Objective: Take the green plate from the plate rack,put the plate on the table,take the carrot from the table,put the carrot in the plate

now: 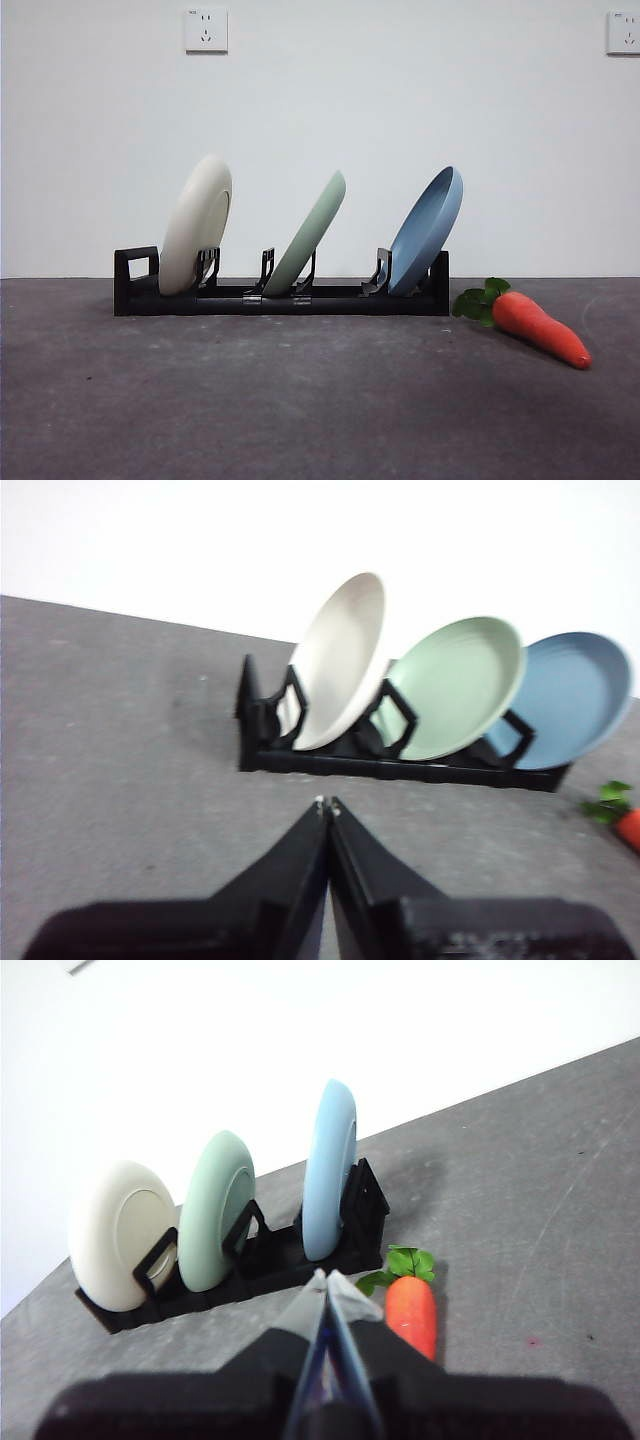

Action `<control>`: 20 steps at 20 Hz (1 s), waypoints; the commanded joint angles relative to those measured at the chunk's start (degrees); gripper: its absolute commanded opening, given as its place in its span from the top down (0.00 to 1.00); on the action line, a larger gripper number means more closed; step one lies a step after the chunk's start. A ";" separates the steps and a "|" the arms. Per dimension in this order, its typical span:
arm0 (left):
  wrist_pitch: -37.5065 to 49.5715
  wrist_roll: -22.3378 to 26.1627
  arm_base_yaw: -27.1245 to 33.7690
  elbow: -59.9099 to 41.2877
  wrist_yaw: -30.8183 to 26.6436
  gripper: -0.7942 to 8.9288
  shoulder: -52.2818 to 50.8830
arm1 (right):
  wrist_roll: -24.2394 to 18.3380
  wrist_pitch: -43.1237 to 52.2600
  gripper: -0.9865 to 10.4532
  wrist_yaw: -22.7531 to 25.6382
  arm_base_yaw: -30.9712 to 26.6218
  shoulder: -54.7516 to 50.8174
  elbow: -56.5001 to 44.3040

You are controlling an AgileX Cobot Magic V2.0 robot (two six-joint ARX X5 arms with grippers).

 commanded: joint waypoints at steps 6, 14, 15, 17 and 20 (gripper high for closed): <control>-5.29 0.07 0.13 10.05 8.61 0.93 6.51 | -9.94 -12.92 0.92 -7.80 0.15 11.32 13.99; -16.02 8.31 0.13 21.03 19.32 0.93 17.05 | -23.45 -31.93 0.92 -10.25 0.92 24.46 30.14; -17.09 9.09 0.13 22.03 20.41 0.93 18.12 | -24.63 -33.92 0.92 -10.38 1.01 25.73 31.71; -19.71 11.06 0.13 24.37 22.45 0.93 20.50 | -27.08 -38.18 0.92 -11.47 1.18 28.44 35.06; -24.44 14.91 0.13 27.93 25.14 0.93 23.80 | -29.59 -44.22 0.92 -13.42 1.22 31.91 39.08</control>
